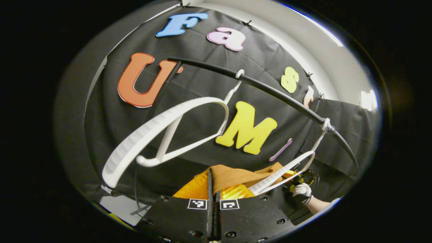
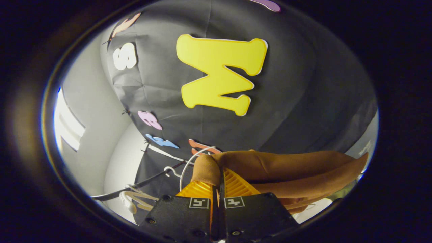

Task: Grasp the clothes on the hanger with both hands and then place them into the laundry hamper below.

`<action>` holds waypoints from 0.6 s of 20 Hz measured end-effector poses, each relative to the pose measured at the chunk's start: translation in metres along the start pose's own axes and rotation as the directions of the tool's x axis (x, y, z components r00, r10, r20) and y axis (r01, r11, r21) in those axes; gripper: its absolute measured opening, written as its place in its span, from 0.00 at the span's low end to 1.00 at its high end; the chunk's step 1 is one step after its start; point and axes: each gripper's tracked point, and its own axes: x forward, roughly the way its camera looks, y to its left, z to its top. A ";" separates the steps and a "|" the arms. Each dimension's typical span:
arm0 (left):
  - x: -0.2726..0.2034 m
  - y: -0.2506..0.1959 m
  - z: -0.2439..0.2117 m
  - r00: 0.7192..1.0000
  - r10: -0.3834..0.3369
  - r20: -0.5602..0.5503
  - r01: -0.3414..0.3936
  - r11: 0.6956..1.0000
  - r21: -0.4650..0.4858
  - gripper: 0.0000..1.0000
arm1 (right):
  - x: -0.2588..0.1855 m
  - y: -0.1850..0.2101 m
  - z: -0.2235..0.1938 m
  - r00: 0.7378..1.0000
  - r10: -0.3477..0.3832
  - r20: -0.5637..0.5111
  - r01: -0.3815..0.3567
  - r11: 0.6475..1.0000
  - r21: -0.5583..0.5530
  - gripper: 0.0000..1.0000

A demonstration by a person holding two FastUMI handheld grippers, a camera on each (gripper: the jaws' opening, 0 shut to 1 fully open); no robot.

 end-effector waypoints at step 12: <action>-0.063 0.023 -0.085 0.969 0.232 -0.088 -0.228 0.972 0.051 0.00 | -0.044 -0.039 -0.109 0.981 -0.167 -0.098 0.150 0.975 -0.162 0.04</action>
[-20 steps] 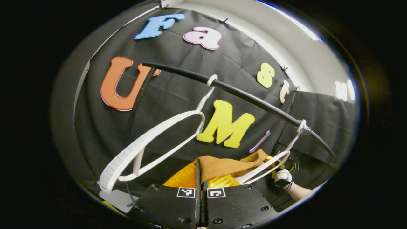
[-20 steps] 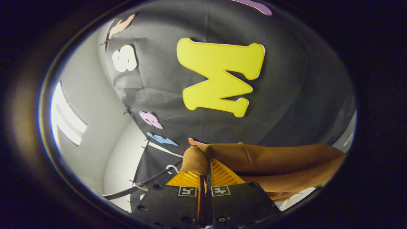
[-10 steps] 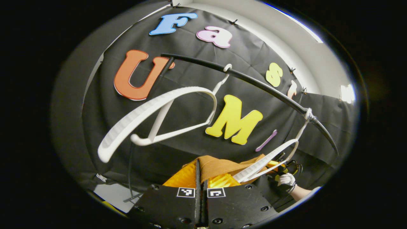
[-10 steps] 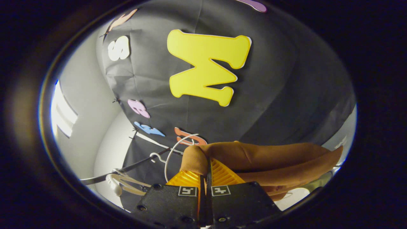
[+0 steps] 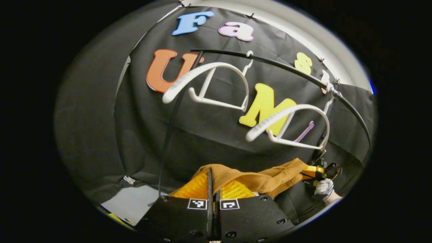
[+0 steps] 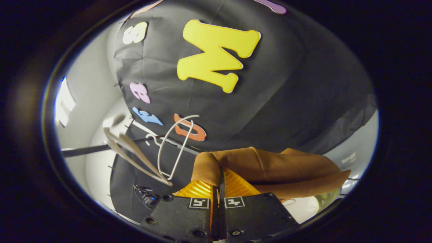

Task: Grasp the clothes on the hanger with both hands and then place them into the laundry hamper below.

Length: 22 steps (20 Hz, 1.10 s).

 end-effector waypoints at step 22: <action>-0.134 -0.129 -0.037 0.997 -0.079 -0.022 0.082 0.980 0.182 0.06 | -0.031 0.166 -0.234 0.996 -0.015 -0.090 -0.027 0.896 -0.444 0.04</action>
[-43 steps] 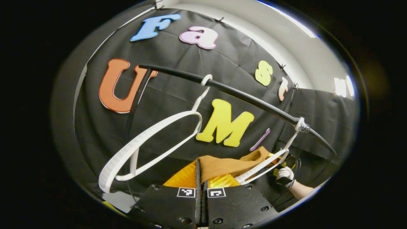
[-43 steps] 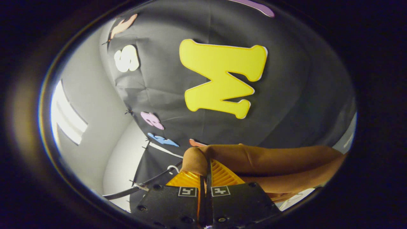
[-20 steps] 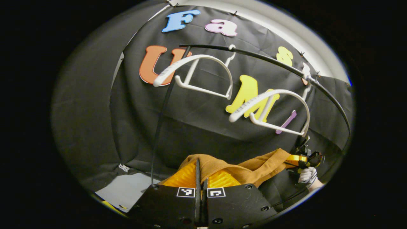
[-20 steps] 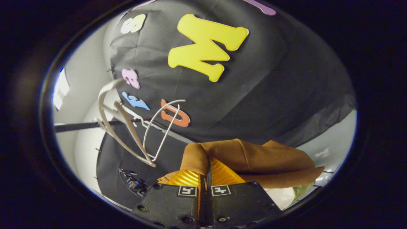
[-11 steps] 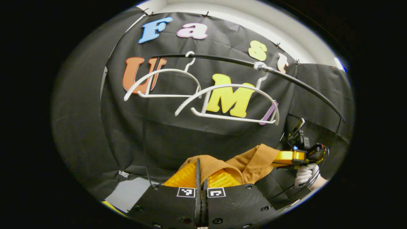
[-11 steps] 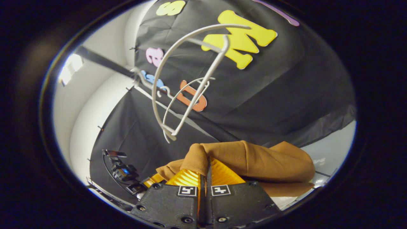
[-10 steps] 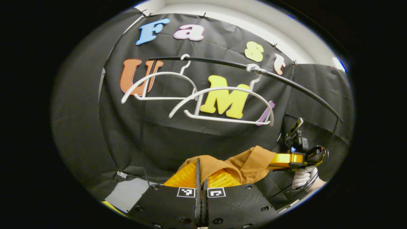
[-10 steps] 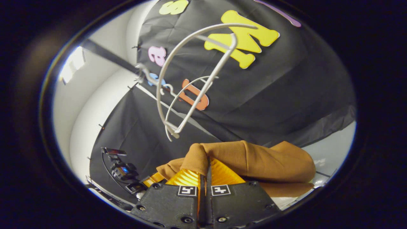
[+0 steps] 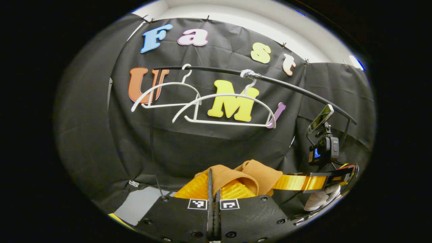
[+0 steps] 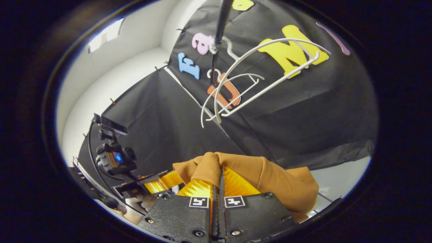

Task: Grasp the clothes on the hanger with both hands and then place them into the laundry hamper below.

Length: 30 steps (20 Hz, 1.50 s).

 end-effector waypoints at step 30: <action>0.047 0.063 -0.359 0.834 0.156 -0.530 -0.270 0.952 -0.144 0.00 | 0.032 -0.214 -0.305 0.708 -0.437 -0.554 0.451 0.884 -0.122 0.04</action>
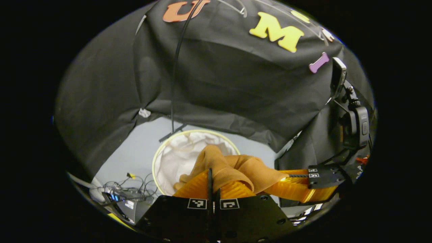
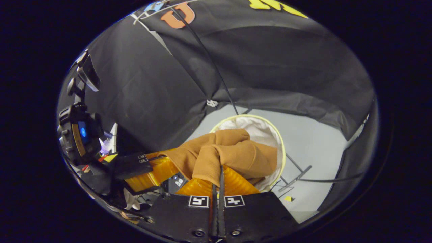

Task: Grasp the clothes on the hanger with both hands and then place them into the laundry hamper below.

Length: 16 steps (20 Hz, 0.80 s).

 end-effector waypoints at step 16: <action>-0.002 0.021 -0.014 0.995 0.097 -0.031 -0.095 0.994 0.049 1.00 | 0.007 -0.039 0.005 0.987 -0.151 0.045 0.152 0.988 0.000 0.52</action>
